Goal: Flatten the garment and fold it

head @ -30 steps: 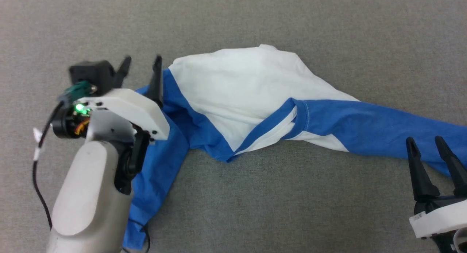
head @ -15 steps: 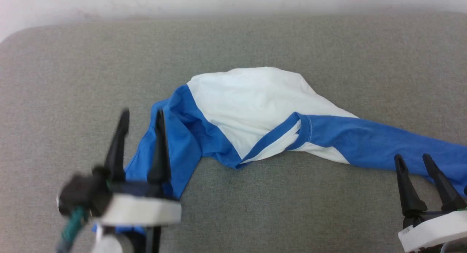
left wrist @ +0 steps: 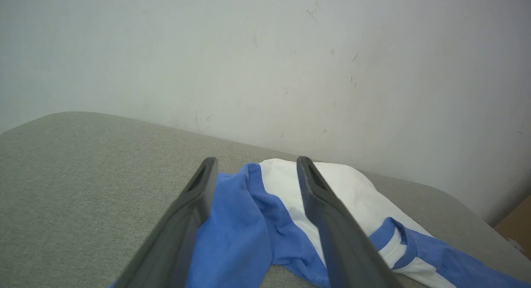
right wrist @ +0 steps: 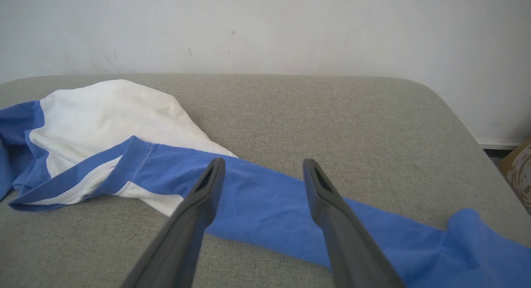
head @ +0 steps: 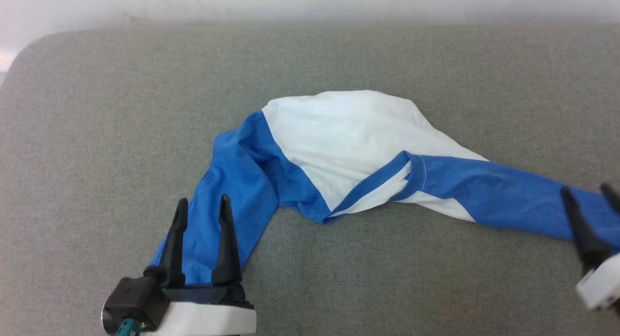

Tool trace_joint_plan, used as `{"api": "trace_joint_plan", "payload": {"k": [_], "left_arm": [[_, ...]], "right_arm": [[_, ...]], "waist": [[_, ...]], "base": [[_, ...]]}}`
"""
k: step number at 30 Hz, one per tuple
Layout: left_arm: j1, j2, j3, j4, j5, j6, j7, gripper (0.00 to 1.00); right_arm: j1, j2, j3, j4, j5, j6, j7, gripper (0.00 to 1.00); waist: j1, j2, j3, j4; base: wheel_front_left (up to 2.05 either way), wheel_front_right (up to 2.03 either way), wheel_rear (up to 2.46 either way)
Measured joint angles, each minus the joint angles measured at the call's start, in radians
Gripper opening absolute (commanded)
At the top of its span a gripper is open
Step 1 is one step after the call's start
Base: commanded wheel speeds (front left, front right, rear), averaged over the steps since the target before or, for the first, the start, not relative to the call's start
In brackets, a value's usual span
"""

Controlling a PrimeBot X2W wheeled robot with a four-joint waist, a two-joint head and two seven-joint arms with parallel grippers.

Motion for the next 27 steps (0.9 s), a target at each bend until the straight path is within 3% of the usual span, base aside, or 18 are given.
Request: {"api": "trace_joint_plan", "payload": {"k": [4, 7, 12, 17, 27], "left_arm": [[-0.029, -0.002, -0.009, 0.011, 0.001, -0.002, -0.001, 1.00], [-0.042, -0.009, -0.024, 0.026, 0.006, -0.009, -0.003, 1.00], [-0.073, -0.023, -0.049, 0.042, 0.017, -0.009, -0.005, 1.00], [-0.103, -0.029, -0.067, 0.044, 0.030, -0.008, -0.008, 1.00], [-0.118, -0.034, -0.086, 0.038, 0.045, 0.002, -0.008, 1.00]], "right_arm": [[-0.102, -0.074, -0.031, 0.020, 0.081, 0.000, 0.137, 1.00], [-0.157, -0.167, -0.023, 0.075, 0.091, 0.000, 0.224, 1.00], [-0.204, -0.293, 0.038, 0.183, 0.124, -0.001, 0.316, 1.00], [-0.230, -0.374, 0.093, 0.289, 0.149, -0.001, 0.319, 1.00], [-0.306, -0.449, 0.223, 0.476, 0.203, -0.001, 0.227, 1.00]], "waist": [[0.0000, 0.0000, 0.022, -0.004], [0.0000, 0.0000, 0.044, -0.007], [0.0001, 0.0000, 0.086, -0.005], [0.0001, 0.0000, 0.130, 0.007], [0.0001, 0.0000, 0.204, 0.047]], "base": [[0.00, 0.00, 0.00], [0.00, 0.00, 0.00], [0.00, 0.00, 0.00], [0.00, 0.00, 0.00], [0.00, 0.00, 0.00]]}}
